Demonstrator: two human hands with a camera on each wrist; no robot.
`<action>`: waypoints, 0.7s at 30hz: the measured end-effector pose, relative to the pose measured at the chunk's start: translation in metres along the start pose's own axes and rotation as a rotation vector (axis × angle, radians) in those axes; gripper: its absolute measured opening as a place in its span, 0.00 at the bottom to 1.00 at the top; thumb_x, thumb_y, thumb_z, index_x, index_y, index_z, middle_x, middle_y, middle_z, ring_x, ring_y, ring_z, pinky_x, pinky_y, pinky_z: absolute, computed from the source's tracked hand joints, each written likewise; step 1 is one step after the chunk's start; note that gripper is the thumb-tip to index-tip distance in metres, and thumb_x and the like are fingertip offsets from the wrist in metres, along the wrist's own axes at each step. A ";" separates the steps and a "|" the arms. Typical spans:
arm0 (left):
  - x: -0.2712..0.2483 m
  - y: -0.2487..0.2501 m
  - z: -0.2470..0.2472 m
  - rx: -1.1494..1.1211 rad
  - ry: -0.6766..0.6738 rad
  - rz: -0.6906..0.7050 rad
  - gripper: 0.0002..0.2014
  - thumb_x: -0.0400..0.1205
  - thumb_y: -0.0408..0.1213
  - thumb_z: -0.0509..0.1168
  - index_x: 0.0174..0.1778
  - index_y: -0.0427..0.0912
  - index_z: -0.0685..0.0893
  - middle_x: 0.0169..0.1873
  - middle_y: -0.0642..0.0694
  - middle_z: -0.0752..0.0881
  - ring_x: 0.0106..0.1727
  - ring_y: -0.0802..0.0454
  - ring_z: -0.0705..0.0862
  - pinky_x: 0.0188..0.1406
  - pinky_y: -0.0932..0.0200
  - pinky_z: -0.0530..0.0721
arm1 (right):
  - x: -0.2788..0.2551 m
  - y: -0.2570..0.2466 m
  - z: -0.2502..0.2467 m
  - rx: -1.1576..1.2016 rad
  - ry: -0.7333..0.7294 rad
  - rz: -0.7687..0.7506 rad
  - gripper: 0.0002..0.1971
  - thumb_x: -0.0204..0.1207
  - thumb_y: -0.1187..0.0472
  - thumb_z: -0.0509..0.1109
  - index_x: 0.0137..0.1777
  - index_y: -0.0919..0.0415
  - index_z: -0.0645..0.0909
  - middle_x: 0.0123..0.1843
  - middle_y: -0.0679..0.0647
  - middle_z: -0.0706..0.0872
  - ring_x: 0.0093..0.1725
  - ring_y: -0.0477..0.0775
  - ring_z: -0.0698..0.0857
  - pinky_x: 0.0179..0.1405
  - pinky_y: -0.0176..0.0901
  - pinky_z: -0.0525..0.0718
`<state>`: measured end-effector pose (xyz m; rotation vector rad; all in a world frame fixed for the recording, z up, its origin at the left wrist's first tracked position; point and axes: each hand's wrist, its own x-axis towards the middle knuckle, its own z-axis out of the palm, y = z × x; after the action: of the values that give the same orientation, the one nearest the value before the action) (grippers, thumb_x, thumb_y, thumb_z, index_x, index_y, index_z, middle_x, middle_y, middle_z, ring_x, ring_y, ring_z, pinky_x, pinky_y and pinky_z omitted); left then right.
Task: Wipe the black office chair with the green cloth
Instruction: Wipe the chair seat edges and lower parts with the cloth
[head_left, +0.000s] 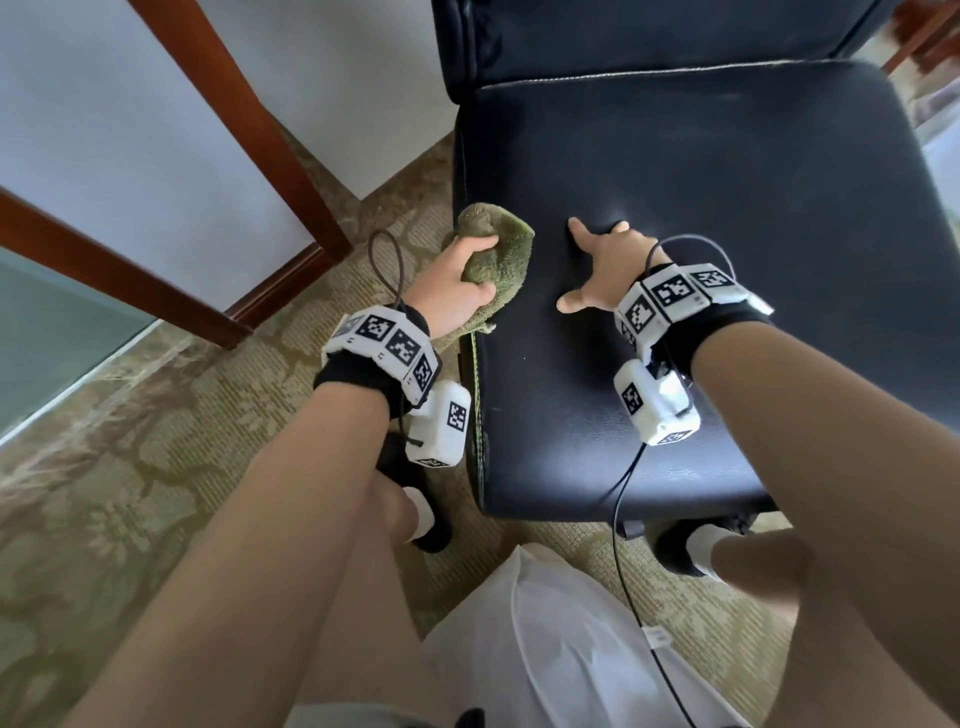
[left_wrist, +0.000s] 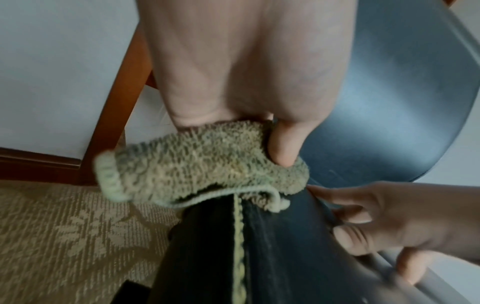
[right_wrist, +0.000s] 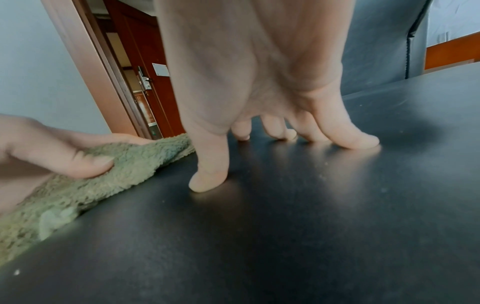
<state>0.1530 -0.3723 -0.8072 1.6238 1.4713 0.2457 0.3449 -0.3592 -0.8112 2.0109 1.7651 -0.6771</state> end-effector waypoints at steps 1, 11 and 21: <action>-0.004 -0.001 -0.001 0.014 -0.013 -0.002 0.25 0.83 0.35 0.61 0.77 0.54 0.67 0.71 0.43 0.76 0.68 0.39 0.75 0.64 0.52 0.72 | 0.002 -0.001 0.000 0.002 -0.006 0.008 0.51 0.69 0.39 0.72 0.82 0.42 0.40 0.78 0.68 0.58 0.70 0.74 0.71 0.64 0.59 0.77; -0.019 -0.008 0.020 0.346 -0.058 0.087 0.27 0.85 0.34 0.58 0.80 0.46 0.60 0.80 0.40 0.58 0.69 0.39 0.73 0.45 0.63 0.64 | -0.001 -0.002 0.007 -0.018 0.032 0.011 0.49 0.71 0.38 0.70 0.82 0.42 0.39 0.82 0.67 0.50 0.73 0.75 0.66 0.68 0.64 0.73; 0.058 0.014 -0.011 0.143 0.059 0.003 0.25 0.86 0.38 0.56 0.79 0.52 0.60 0.75 0.42 0.70 0.67 0.44 0.76 0.58 0.60 0.69 | -0.001 0.007 0.007 -0.086 -0.009 -0.052 0.45 0.74 0.36 0.64 0.82 0.43 0.39 0.82 0.70 0.45 0.74 0.76 0.66 0.72 0.59 0.69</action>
<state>0.1711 -0.3153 -0.8149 1.7460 1.5610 0.1954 0.3508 -0.3649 -0.8165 1.9089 1.8152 -0.6134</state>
